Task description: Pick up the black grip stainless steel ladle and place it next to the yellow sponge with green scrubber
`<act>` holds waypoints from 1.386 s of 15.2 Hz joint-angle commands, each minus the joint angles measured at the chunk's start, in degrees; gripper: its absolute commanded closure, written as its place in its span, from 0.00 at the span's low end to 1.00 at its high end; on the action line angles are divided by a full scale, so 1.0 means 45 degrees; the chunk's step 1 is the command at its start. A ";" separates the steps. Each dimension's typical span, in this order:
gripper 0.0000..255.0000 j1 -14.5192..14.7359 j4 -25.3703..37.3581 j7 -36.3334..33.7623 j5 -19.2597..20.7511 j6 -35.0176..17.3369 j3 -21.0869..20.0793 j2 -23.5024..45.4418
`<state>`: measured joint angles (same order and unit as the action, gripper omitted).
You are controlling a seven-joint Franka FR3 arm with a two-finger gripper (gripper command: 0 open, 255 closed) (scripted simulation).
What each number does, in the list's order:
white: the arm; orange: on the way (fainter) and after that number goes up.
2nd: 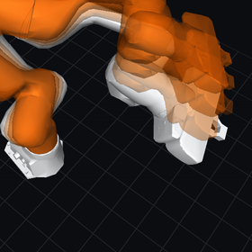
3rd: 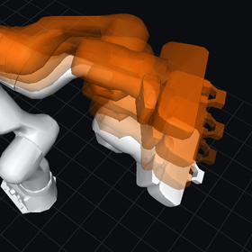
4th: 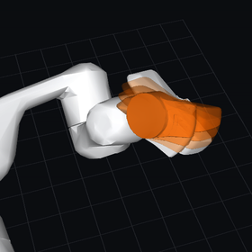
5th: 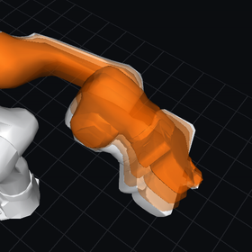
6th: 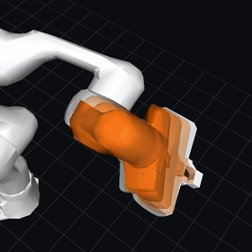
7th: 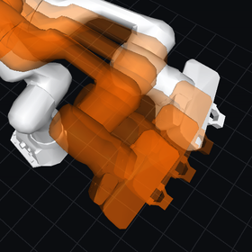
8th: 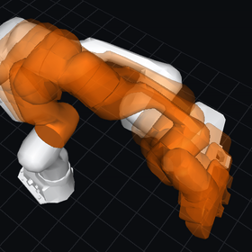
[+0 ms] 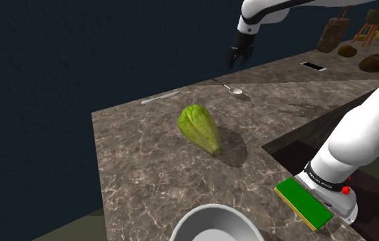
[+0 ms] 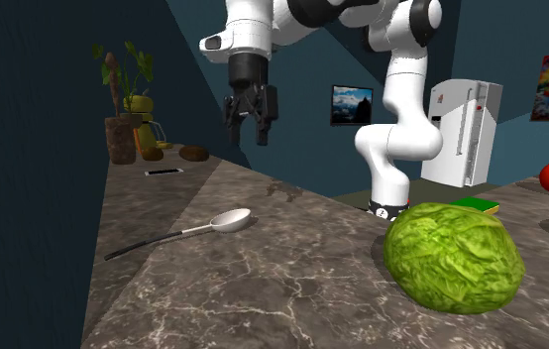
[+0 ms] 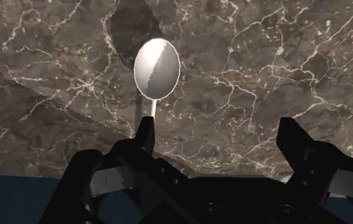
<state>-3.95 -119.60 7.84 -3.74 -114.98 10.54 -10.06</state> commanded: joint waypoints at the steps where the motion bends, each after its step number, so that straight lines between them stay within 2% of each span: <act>1: 0.00 -0.0058 0.0622 0.0058 -0.0251 -0.0175 0.0158 0.1048; 13: 0.00 -0.0993 0.4690 0.0464 -0.1944 -0.0295 0.0613 0.6868; 21: 0.00 -0.0963 0.4070 0.0602 -0.2155 -0.1390 0.0490 0.7356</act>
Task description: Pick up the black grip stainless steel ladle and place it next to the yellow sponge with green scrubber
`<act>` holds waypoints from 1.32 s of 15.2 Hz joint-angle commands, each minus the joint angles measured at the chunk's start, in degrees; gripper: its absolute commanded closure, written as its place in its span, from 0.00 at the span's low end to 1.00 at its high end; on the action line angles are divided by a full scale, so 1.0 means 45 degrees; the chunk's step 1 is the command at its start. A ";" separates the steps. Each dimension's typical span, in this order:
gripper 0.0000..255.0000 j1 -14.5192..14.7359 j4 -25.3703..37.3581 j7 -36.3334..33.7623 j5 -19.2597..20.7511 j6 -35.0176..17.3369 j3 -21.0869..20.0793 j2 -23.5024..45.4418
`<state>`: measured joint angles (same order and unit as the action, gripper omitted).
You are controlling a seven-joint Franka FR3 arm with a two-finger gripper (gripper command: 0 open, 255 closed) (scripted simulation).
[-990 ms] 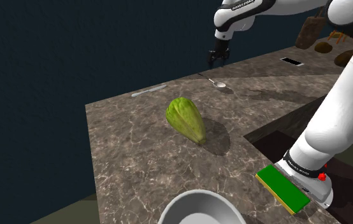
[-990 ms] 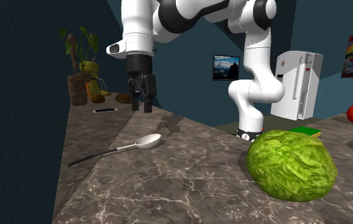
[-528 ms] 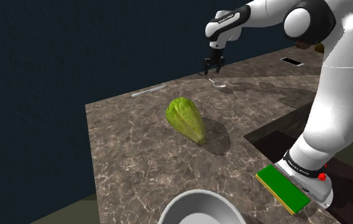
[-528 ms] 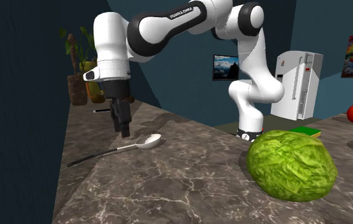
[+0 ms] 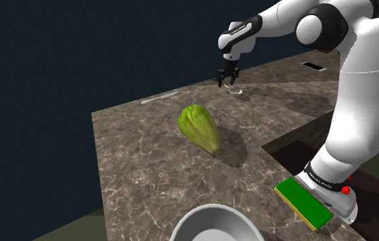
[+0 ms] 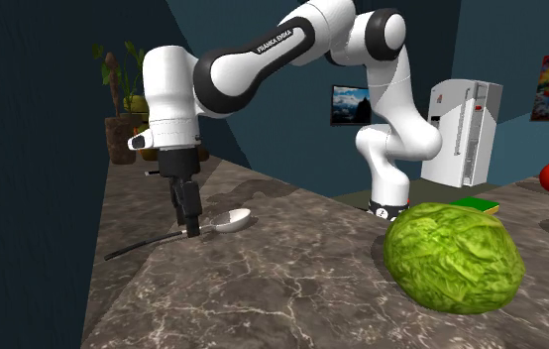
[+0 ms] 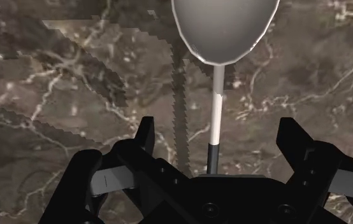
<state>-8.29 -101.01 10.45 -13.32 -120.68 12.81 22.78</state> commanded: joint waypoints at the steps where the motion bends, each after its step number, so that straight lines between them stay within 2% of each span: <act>1: 0.00 -0.0001 -0.0057 0.0022 -0.0028 -0.0121 -0.0014 0.0062; 7: 0.00 -0.0001 -0.0056 0.0022 -0.0028 -0.0120 -0.0014 0.0061; 8: 1.00 -0.0001 -0.0056 0.0022 -0.0028 -0.0120 -0.0014 0.0061; 17: 1.00 -0.0001 -0.0056 0.0022 -0.0029 -0.0121 -0.0014 0.0062; 20: 1.00 0.0017 0.0138 -0.0074 0.0068 0.0293 0.0026 -0.0170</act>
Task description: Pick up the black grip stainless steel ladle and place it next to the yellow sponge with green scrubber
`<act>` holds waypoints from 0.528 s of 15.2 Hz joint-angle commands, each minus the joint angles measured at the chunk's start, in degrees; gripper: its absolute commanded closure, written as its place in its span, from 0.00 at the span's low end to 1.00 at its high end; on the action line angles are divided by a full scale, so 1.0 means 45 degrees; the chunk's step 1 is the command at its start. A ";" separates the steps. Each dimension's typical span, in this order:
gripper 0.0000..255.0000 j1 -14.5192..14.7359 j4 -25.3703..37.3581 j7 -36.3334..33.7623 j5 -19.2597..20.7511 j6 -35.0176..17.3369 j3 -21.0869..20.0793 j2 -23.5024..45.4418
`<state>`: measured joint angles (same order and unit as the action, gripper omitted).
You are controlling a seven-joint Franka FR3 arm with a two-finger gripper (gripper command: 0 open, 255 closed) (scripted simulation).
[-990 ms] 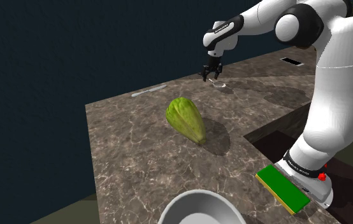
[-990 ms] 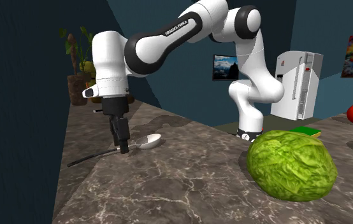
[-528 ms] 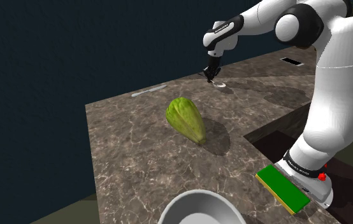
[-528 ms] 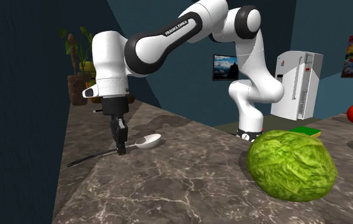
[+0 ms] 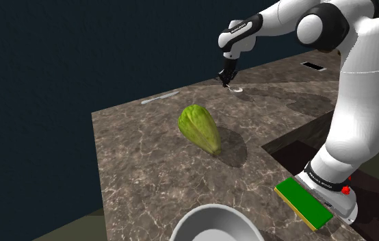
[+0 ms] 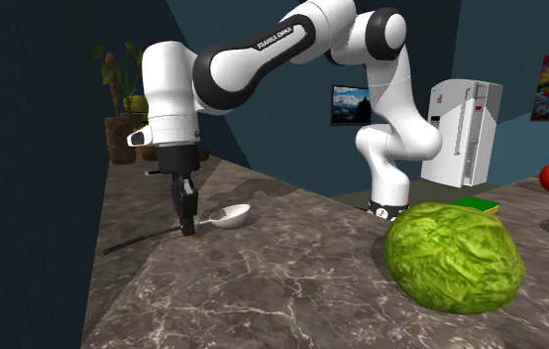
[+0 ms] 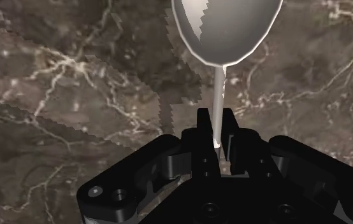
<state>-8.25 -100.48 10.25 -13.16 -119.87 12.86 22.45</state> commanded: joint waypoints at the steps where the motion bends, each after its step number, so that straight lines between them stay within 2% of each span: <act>1: 1.00 0.0015 0.0089 -0.0061 0.0063 0.0251 0.0026 -0.0169; 8: 1.00 0.0038 0.0670 -0.0269 0.0257 0.1255 0.0097 -0.0619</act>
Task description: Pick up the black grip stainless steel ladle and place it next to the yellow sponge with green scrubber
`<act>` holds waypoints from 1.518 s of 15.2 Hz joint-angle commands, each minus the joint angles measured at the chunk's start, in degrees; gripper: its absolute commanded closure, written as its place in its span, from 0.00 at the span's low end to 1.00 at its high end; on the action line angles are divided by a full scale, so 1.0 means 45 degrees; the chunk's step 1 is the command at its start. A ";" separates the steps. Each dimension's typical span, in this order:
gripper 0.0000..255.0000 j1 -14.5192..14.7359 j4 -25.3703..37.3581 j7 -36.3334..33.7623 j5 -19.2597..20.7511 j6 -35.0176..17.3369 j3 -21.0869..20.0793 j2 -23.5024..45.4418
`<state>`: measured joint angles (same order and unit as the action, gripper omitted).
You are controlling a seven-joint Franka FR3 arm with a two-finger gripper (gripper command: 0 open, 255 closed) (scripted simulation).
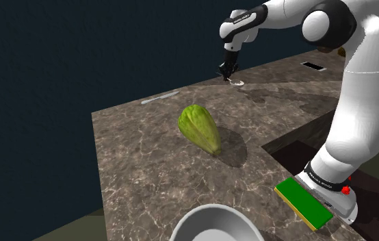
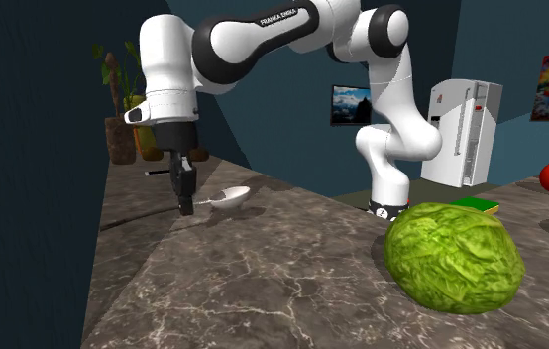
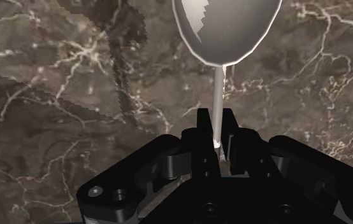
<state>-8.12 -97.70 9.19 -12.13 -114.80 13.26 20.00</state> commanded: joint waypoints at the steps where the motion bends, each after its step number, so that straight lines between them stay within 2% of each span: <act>1: 1.00 0.0011 0.0149 -0.0062 0.0053 0.0275 0.0017 -0.0130; 10: 1.00 0.0005 0.1136 -0.0290 0.0228 0.1614 0.0076 -0.0508; 16: 1.00 0.0709 -0.2979 -0.1092 0.0900 0.0394 -0.0077 -0.3597; 23: 1.00 0.1138 -0.6844 -0.2324 0.1547 -0.0306 -0.0623 -0.6968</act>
<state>-3.11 -125.86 -0.57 -5.58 -115.76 10.78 -9.03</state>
